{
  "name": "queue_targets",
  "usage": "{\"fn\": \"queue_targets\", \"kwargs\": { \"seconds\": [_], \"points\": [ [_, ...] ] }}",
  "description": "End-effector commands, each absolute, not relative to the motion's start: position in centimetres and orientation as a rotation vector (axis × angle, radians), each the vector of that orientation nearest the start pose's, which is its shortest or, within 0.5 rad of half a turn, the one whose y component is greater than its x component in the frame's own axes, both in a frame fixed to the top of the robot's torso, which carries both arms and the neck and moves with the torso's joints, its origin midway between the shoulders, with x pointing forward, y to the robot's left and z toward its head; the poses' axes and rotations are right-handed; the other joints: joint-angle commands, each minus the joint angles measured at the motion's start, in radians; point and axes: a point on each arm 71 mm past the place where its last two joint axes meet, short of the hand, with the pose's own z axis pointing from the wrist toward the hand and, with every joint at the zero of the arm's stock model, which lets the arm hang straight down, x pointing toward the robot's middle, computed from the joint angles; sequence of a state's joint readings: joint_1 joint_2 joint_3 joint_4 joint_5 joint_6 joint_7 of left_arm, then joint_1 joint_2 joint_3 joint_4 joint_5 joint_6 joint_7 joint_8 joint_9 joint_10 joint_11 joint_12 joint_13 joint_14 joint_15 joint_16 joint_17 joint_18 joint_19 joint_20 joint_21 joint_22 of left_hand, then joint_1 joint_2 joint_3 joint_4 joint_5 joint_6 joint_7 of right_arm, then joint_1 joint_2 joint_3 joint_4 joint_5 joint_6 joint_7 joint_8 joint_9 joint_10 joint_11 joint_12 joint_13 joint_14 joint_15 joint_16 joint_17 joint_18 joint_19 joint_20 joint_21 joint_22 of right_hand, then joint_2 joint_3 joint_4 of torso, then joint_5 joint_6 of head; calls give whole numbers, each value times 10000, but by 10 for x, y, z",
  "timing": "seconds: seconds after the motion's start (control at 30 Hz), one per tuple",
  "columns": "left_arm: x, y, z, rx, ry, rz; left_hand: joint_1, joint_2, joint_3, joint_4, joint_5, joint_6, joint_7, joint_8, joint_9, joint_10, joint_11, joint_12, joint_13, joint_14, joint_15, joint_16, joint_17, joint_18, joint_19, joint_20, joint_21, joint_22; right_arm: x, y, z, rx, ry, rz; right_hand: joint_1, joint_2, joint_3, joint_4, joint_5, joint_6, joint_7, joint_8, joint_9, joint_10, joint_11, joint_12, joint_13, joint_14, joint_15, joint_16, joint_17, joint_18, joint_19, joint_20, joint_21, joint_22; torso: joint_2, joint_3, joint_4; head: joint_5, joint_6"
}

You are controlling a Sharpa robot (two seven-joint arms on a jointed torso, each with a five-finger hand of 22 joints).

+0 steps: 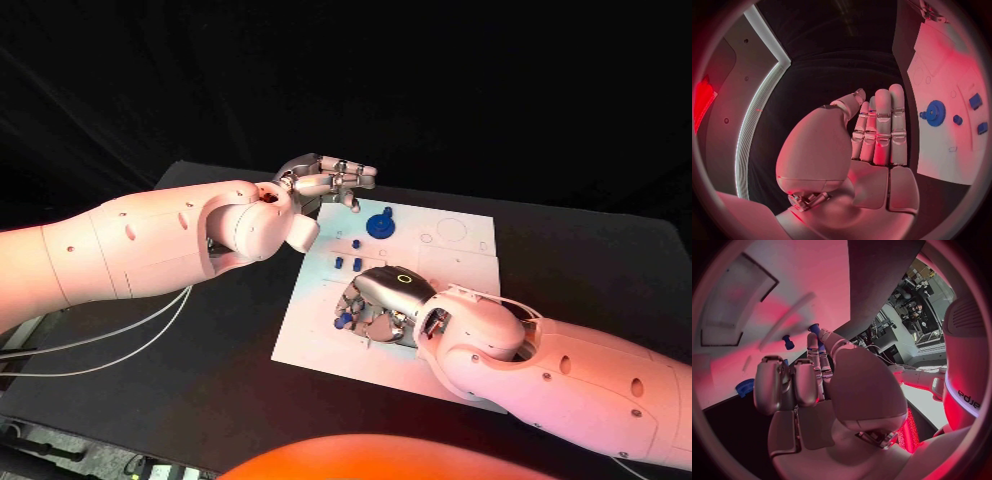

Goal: Assemble the parts on the task board

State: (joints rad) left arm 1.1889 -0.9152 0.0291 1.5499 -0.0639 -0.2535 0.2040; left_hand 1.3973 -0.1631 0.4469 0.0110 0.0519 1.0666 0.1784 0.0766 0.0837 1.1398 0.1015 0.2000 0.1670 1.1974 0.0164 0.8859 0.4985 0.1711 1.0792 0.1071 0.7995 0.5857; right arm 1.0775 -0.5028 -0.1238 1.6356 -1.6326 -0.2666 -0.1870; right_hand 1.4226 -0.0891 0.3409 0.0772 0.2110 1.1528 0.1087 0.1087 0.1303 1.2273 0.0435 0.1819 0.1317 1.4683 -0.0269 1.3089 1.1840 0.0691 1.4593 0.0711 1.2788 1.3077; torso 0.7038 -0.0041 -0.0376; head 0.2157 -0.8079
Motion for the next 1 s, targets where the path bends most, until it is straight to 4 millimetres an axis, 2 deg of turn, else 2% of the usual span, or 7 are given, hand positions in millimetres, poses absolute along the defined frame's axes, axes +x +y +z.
{"fn": "queue_targets", "kwargs": {
  "seconds": [0.03, 0.13, 0.2, 0.37, 0.73, 0.83, 1.0],
  "points": [
    [489, 231, -166, -11364, 15544, -14977, -12, 117, -60, 13, -8, -49, -33, -7, -13, -64, -8, 56, 9, -68, 35, -51, -10, 134, 40, 0, -43, -10, 381, -5, -245, -5490, 17663, 9397, -228, -70, 39, 53, 32, -242, 194, -135, 131, -167, 150, -154, -41, 339, 61, 31, -2, -117, 7, 92, -59, 1740, 3, -1, 2, -8, 1],
    [489, 231, -166, -11363, 15550, -14982, -12, 117, -60, 13, -8, -49, -33, -7, -13, -64, -8, 56, 9, -68, 35, -51, -10, 134, 40, 0, -43, -10, 382, -3, -246, -5450, 17687, 9311, -461, -240, -23, 155, 38, -751, 338, -432, 13, -376, 273, -303, -69, 339, 167, 56, 15, -115, -10, 165, -106, 1738, 6, 0, 4, -14, 2],
    [489, 231, -166, -11363, 15552, -14983, -12, 117, -60, 13, -8, -49, -33, -7, -13, -64, -8, 56, 9, -68, 35, -51, -10, 134, 40, 0, -43, -10, 382, -2, -247, -5405, 17676, 9283, -576, -348, -74, 201, 12, -1080, 346, -497, -67, -462, 305, -355, -69, 336, 201, 71, 21, -108, -21, 205, -137, 1738, 11, 4, 10, -14, 2],
    [489, 231, -166, -11361, 15556, -14989, -12, 117, -60, 13, -8, -49, -33, -7, -13, -64, -8, 56, 9, -68, 35, -51, -10, 134, 40, 0, -43, -10, 382, -2, -247, -5288, 17600, 9319, -636, -425, -111, 218, -45, -1392, 228, -485, -141, -490, 220, -365, -41, 331, 144, 92, 30, -100, -14, 211, -122, 1755, -1, 6, 13, -10, -7],
    [489, 231, -166, -11367, 15565, -14982, -12, 117, -60, 13, -8, -49, -33, -7, -13, -64, -8, 56, 9, -68, 35, -51, -10, 134, 40, 0, -43, -10, 379, -6, -244, -4859, 17201, 9530, -685, -499, -164, 225, -51, -1486, 196, -475, -163, -447, 183, -335, -7, 337, 112, 122, 59, -118, 31, 193, -13, 1794, -2, 9, -7, -15, 21],
    [489, 231, -166, -11370, 15576, -14980, -12, 117, -60, 13, -8, -49, -33, -7, -13, -64, -8, 56, 9, -68, 35, -51, -10, 134, 40, 0, -43, -10, 377, -10, -238, -4419, 16812, 9842, -693, -572, -215, 208, -57, -1871, 141, -487, -250, -368, 124, -248, 72, 345, 69, 162, 95, -132, 68, 156, 63, 1829, -5, 13, 2, -35, 46],
    [489, 232, -167, -11390, 15589, -14942, -8, 134, -76, 5, -8, -48, -37, 1, -17, -73, -11, 74, 14, -69, 34, -53, -23, 135, 47, 0, -60, -23, 373, -24, -222, -3623, 16189, 10358, -780, -667, -394, 234, -165, -2374, 69, -474, -354, -314, 76, -99, 204, 345, 22, 180, 94, -148, 106, 110, 137, 1868, -26, 15, -21, -124, 107]
  ]
}}
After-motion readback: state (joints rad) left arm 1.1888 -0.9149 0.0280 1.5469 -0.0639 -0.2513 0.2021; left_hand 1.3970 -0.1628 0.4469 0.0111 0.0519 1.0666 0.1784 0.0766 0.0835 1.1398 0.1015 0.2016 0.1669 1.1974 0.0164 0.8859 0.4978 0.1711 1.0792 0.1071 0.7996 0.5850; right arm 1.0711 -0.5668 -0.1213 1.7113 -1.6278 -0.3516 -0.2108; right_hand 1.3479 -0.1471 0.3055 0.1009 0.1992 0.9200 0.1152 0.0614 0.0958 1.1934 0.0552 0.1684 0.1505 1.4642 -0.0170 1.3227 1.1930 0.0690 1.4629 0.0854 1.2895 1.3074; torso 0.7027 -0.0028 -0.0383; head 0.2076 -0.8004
